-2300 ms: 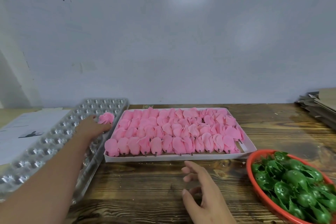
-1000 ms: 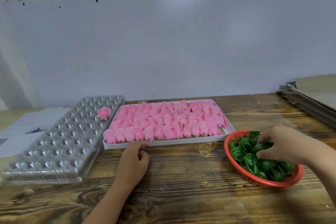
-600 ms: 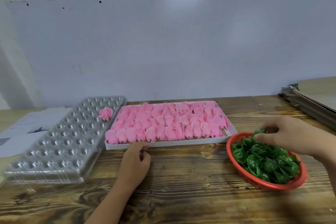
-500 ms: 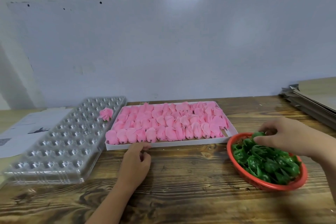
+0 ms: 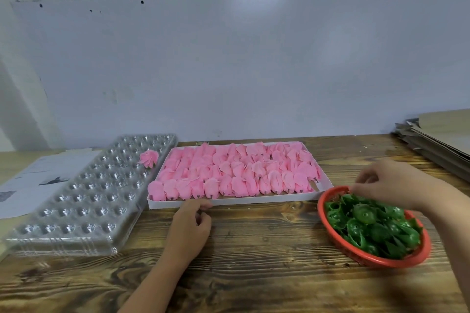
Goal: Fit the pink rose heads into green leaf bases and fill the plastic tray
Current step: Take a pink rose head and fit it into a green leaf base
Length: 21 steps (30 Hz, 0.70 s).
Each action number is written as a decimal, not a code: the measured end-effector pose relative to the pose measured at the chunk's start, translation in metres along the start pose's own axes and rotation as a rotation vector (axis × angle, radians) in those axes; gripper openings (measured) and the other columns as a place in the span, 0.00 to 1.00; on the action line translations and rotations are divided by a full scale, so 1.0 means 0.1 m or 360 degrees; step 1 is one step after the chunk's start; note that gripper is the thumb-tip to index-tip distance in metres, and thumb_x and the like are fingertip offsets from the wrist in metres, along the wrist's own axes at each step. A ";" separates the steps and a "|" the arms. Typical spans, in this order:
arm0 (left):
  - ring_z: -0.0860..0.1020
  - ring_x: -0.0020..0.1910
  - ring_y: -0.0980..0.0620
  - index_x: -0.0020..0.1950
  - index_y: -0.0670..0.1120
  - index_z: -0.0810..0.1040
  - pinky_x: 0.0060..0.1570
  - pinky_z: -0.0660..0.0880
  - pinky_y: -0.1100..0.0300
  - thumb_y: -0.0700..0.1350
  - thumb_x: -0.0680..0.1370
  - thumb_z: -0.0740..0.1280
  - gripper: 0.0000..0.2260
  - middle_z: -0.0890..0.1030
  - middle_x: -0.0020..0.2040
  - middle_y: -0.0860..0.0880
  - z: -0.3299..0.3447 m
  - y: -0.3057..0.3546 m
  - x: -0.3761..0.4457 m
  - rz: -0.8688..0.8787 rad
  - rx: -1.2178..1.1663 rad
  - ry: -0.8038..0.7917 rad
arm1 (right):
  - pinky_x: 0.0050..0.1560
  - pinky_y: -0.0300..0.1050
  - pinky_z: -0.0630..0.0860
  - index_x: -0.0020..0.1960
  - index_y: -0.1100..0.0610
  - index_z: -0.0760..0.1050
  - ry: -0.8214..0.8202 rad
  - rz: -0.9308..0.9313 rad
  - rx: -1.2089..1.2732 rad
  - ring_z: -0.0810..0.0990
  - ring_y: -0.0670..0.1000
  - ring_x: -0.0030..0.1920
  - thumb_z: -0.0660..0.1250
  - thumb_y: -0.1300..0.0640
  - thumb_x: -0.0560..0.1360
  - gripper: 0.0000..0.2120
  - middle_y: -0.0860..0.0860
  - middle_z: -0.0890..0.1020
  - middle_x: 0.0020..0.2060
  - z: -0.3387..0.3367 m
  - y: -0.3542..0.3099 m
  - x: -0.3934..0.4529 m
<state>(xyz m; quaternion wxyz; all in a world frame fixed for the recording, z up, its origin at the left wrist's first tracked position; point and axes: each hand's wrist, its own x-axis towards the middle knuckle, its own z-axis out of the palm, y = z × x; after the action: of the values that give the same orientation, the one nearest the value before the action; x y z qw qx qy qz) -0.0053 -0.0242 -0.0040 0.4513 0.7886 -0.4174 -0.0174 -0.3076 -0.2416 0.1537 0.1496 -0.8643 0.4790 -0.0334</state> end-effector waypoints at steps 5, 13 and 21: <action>0.78 0.44 0.58 0.54 0.54 0.79 0.44 0.72 0.69 0.33 0.77 0.68 0.15 0.79 0.48 0.58 -0.01 0.01 0.00 -0.0005 0.0014 0.0000 | 0.40 0.47 0.79 0.45 0.57 0.83 0.0102 -0.0048 0.0043 0.82 0.52 0.41 0.68 0.50 0.74 0.10 0.54 0.85 0.41 0.09 -0.37 0.48; 0.77 0.45 0.63 0.54 0.51 0.81 0.43 0.71 0.74 0.33 0.77 0.68 0.14 0.80 0.48 0.58 -0.01 0.01 0.00 -0.0032 -0.0011 0.0054 | 0.25 0.36 0.69 0.50 0.64 0.74 -0.0277 0.0312 0.0260 0.72 0.48 0.28 0.64 0.63 0.77 0.04 0.55 0.79 0.38 0.48 -0.58 1.07; 0.76 0.47 0.64 0.53 0.52 0.81 0.44 0.71 0.74 0.32 0.76 0.68 0.15 0.80 0.49 0.57 0.00 -0.01 0.02 -0.0044 -0.0035 0.0071 | 0.30 0.38 0.71 0.63 0.67 0.69 -0.0466 0.0379 0.0165 0.70 0.49 0.31 0.64 0.58 0.79 0.16 0.57 0.77 0.44 0.61 -0.68 1.31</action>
<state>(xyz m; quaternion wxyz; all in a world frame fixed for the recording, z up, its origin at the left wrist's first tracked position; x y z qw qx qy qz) -0.0032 -0.0256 -0.0040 0.4688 0.7895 -0.3959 -0.0106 -0.1691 -0.3037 0.1043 0.2651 -0.7882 0.5487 0.0861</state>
